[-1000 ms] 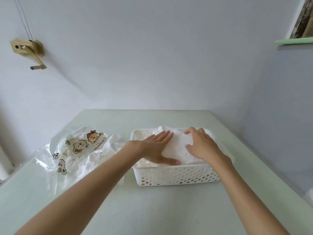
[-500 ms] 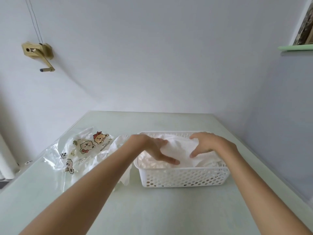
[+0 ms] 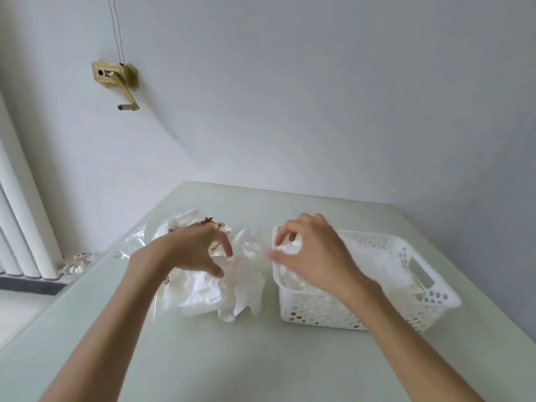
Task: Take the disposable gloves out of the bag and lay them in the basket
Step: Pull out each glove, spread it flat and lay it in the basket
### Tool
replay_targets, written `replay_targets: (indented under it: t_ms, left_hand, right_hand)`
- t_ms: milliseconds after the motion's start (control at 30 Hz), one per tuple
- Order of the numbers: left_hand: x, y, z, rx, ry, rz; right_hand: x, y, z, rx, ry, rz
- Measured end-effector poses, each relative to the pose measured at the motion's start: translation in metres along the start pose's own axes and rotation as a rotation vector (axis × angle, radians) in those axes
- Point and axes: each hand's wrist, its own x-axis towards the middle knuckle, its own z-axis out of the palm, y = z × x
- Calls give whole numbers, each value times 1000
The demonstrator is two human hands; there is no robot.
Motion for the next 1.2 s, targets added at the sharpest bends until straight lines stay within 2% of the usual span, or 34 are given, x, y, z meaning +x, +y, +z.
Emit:
replay_targets:
  t_ms: [133,233,367,500,567,633,767,833,967,1067,1200]
  left_hand:
    - [13,-16,19,35,35,-63]
    - [15,-27,21,-25,123,-94]
    - [15,-40,22,-147,149,-100]
    - [15,-38,20,-232,-8,-81]
    - [13,-34,21,-144,-37,-81]
    - [17,-28,24,-1,21,-81]
    - [27,-18,34,110,264,-117]
    - [29,-17,36,110,319,-151]
    - [32,-15,39,149,314,-185]
    - [31,-17,40,128,297,-186]
    - [28,-23,37,19,228,-156]
  right_hand:
    - [3,-41,41,-480,-296,-114]
    - [11,-41,51,-562,-295,-90]
    - [28,-22,34,-212,-323,121]
    - [32,-10,19,88,-271,221]
    - [32,-8,21,195,-207,240]
    - [33,-7,27,327,-87,279]
    - [38,-11,35,440,142,258]
    - [41,-12,35,550,223,244]
    - [42,-2,27,707,371,302]
    - [40,7,22,750,316,335]
    - [36,22,15,794,390,443]
